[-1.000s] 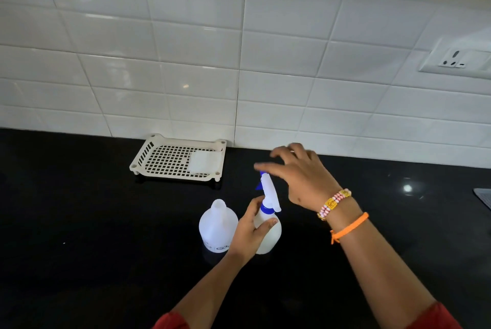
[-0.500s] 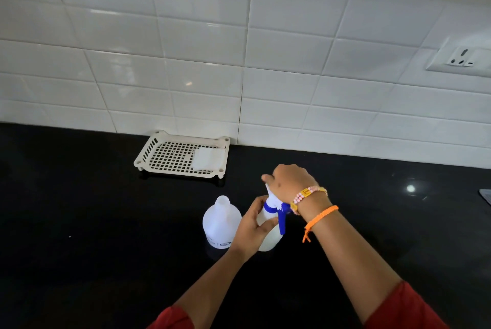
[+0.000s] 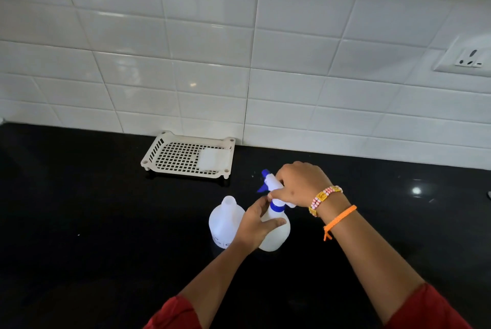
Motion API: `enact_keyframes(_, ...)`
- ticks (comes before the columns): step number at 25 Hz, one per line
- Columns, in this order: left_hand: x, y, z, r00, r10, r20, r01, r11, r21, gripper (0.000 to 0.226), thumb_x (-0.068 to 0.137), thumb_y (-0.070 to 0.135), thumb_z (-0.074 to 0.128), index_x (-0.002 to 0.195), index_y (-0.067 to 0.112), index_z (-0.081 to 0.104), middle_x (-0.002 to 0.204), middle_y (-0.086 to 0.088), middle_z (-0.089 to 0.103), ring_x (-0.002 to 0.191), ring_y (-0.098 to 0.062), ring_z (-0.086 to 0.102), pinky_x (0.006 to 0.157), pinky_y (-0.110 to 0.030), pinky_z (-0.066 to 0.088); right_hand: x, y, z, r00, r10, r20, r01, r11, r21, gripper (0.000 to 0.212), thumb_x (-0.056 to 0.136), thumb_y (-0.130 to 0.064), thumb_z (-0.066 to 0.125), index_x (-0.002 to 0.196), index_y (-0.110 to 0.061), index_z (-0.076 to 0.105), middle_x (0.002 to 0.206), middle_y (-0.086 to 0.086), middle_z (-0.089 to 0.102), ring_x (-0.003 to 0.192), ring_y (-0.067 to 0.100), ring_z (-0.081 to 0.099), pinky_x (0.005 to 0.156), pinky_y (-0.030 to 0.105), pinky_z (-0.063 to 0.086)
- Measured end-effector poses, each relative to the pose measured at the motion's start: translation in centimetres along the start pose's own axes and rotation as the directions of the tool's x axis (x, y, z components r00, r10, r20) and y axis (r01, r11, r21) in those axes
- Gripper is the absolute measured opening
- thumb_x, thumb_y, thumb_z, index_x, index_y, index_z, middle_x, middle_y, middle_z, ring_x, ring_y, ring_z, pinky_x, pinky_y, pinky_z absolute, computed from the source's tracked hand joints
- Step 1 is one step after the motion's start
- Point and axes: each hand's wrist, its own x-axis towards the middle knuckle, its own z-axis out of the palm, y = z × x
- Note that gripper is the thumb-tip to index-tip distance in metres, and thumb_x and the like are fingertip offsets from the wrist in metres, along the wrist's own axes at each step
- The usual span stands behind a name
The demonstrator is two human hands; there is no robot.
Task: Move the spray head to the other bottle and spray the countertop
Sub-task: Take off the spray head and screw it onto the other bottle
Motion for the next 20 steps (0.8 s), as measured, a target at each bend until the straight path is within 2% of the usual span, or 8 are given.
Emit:
enact_keyframes(4, -0.3, -0.5, 0.7, 0.998, 0.043, -0.048, -0.043, 0.999, 0.005, 0.039, 0.082, 0.020, 0.069, 0.116, 0.029, 0.053, 0.113, 0.012, 0.063, 0.106, -0.007, 0.056, 0.097, -0.024, 0.041, -1.2, -0.7, 2.0, 0.957, 0.290, -0.006, -0.274, 0.911, 0.309, 0.050, 0.090, -0.053, 0.042, 0.114, -0.012, 0.058, 0.077, 0.007, 0.068, 0.073, 0.022, 0.066, 0.062, 0.029, 0.047)
enact_keyframes(5, -0.4, -0.6, 0.7, 0.998, 0.047, -0.047, -0.047, 0.999, 0.001, 0.038, 0.082, 0.020, 0.069, 0.115, 0.030, 0.053, 0.111, 0.013, 0.063, 0.105, -0.006, 0.056, 0.093, -0.021, 0.040, -1.7, -0.1, 1.4, 0.967, 0.235, -0.098, -0.209, 0.952, 0.223, 0.048, 0.093, -0.047, 0.041, 0.129, -0.016, 0.049, 0.082, 0.006, 0.068, 0.078, 0.022, 0.065, 0.062, 0.029, 0.046)
enact_keyframes(7, -0.6, -0.6, 0.7, 0.997, 0.061, -0.044, -0.061, 0.998, 0.002, 0.037, 0.082, 0.018, 0.068, 0.113, 0.032, 0.053, 0.108, 0.013, 0.063, 0.103, -0.004, 0.057, 0.090, -0.019, 0.041, -2.3, 1.4, -0.1, 0.966, -0.078, -0.246, 0.068, 0.996, -0.051, 0.051, 0.090, -0.017, 0.050, 0.138, -0.031, 0.041, 0.113, 0.002, 0.062, 0.109, 0.024, 0.053, 0.077, 0.031, 0.044)
enact_keyframes(9, -0.6, -0.6, 0.7, 0.996, 0.070, -0.057, -0.070, 0.998, -0.004, 0.035, 0.081, 0.018, 0.069, 0.109, 0.035, 0.055, 0.106, 0.014, 0.064, 0.099, 0.001, 0.057, 0.088, -0.017, 0.043, -2.4, 1.6, -1.0, 0.910, -0.401, -0.102, 0.357, 0.886, -0.295, 0.050, 0.081, -0.004, 0.058, 0.122, -0.034, 0.060, 0.138, -0.002, 0.049, 0.135, 0.028, 0.029, 0.103, 0.041, 0.031)
enact_keyframes(11, -0.6, -0.5, 0.7, 0.996, 0.068, -0.053, -0.068, 0.998, -0.004, 0.035, 0.082, 0.018, 0.069, 0.105, 0.038, 0.053, 0.103, 0.018, 0.063, 0.097, 0.003, 0.057, 0.084, -0.013, 0.041, -1.6, 1.2, -0.6, 0.888, -0.460, 0.013, 0.437, 0.834, -0.337, 0.030, 0.083, -0.014, 0.060, 0.108, -0.029, 0.070, 0.130, -0.003, 0.058, 0.137, 0.026, 0.030, 0.110, 0.041, 0.025)
enact_keyframes(15, -0.5, -0.3, 0.6, 0.999, 0.031, -0.042, -0.032, 0.999, -0.033, 0.039, 0.083, 0.014, 0.068, 0.111, 0.034, 0.051, 0.106, 0.019, 0.061, 0.099, 0.003, 0.056, 0.086, -0.010, 0.040, -0.7, 0.3, -0.3, 0.975, -0.220, -0.026, 0.213, 0.963, -0.165, 0.030, 0.086, -0.039, 0.057, 0.111, -0.027, 0.067, 0.105, 0.000, 0.069, 0.098, 0.022, 0.062, 0.074, 0.027, 0.044)
enact_keyframes(18, -0.6, -0.1, 0.7, 0.998, 0.036, -0.044, -0.035, 0.999, 0.010, 0.038, 0.083, 0.011, 0.067, 0.113, 0.028, 0.051, 0.104, 0.018, 0.060, 0.097, 0.000, 0.055, 0.082, -0.004, 0.042, -0.1, -0.7, 0.7, 0.994, 0.110, 0.025, -0.112, 0.984, 0.140, 0.039, 0.091, -0.041, 0.049, 0.116, -0.013, 0.060, 0.102, 0.009, 0.069, 0.088, 0.025, 0.067, 0.075, 0.031, 0.052)
enact_keyframes(20, -0.5, -0.1, 0.5, 0.998, 0.048, -0.035, -0.047, 0.999, 0.018, 0.038, 0.082, 0.009, 0.068, 0.111, 0.028, 0.052, 0.102, 0.019, 0.060, 0.098, -0.002, 0.055, 0.076, -0.003, 0.041, -0.1, 0.0, 0.4, 0.978, 0.147, 0.148, -0.187, 0.932, 0.311, 0.036, 0.096, -0.037, 0.040, 0.115, -0.012, 0.058, 0.094, 0.011, 0.070, 0.082, 0.026, 0.070, 0.079, 0.035, 0.055)
